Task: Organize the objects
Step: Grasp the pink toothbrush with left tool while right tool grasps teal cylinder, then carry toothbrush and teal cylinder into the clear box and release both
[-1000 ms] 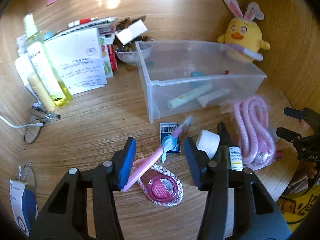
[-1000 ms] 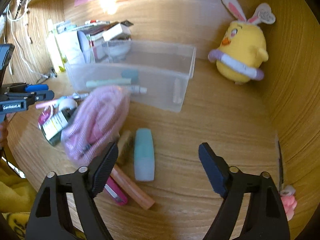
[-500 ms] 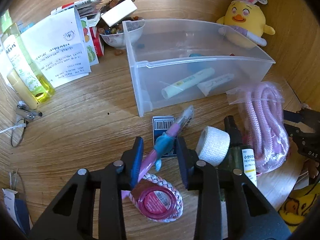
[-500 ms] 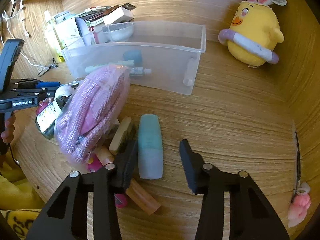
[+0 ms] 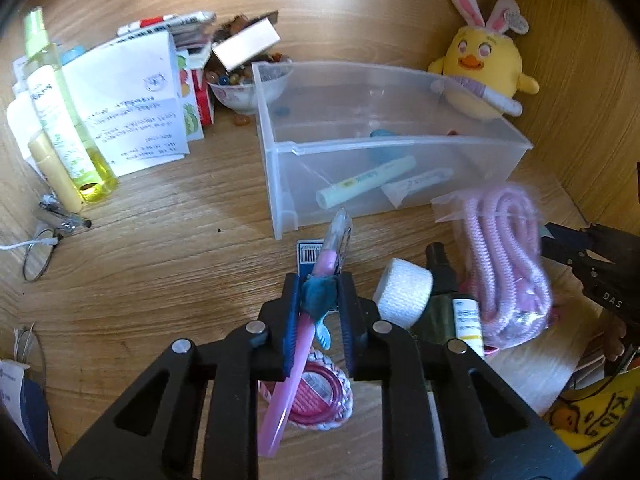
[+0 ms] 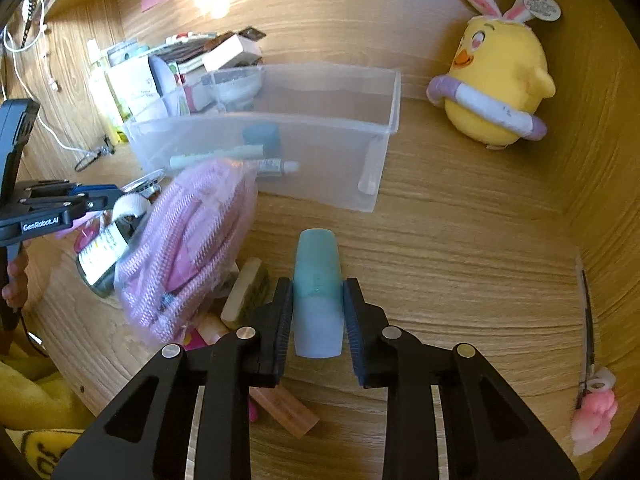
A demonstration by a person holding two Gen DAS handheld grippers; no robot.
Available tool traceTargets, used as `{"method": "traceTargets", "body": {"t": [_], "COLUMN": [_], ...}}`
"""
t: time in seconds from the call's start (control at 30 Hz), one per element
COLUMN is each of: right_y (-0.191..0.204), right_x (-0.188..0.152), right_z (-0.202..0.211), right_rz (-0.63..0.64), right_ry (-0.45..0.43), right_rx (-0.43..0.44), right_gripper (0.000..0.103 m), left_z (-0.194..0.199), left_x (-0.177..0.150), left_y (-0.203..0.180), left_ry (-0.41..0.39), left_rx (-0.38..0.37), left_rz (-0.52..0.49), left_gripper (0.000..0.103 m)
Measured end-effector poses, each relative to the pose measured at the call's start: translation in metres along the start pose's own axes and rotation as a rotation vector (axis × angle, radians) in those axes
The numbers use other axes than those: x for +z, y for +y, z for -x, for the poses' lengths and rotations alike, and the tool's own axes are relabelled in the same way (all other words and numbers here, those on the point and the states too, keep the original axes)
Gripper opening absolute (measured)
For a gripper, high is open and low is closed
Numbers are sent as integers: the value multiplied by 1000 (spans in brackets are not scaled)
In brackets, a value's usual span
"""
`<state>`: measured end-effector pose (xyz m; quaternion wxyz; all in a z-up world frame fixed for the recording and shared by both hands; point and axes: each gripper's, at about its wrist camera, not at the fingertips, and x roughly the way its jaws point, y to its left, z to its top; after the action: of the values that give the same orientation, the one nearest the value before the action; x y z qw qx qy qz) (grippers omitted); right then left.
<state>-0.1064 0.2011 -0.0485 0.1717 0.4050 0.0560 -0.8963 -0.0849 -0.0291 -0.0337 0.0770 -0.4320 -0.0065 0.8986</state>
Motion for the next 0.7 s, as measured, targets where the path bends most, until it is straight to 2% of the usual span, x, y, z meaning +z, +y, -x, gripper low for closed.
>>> {"method": "traceTargets", "body": {"t": [0.37, 0.7], "right_y": [3, 21], "right_x": [20, 64], "right_z": [31, 53], "right_rz": [-2, 16], "right_ry": [-108, -257], "right_rx": [14, 52], "right_gripper": [23, 23], "left_z": [39, 64], "left_x": [2, 25], "left_y": [-8, -9], "left_ry": [-130, -251], "left_rx": [7, -6], "left_rz": [25, 57], "left_gripper": [18, 18]}}
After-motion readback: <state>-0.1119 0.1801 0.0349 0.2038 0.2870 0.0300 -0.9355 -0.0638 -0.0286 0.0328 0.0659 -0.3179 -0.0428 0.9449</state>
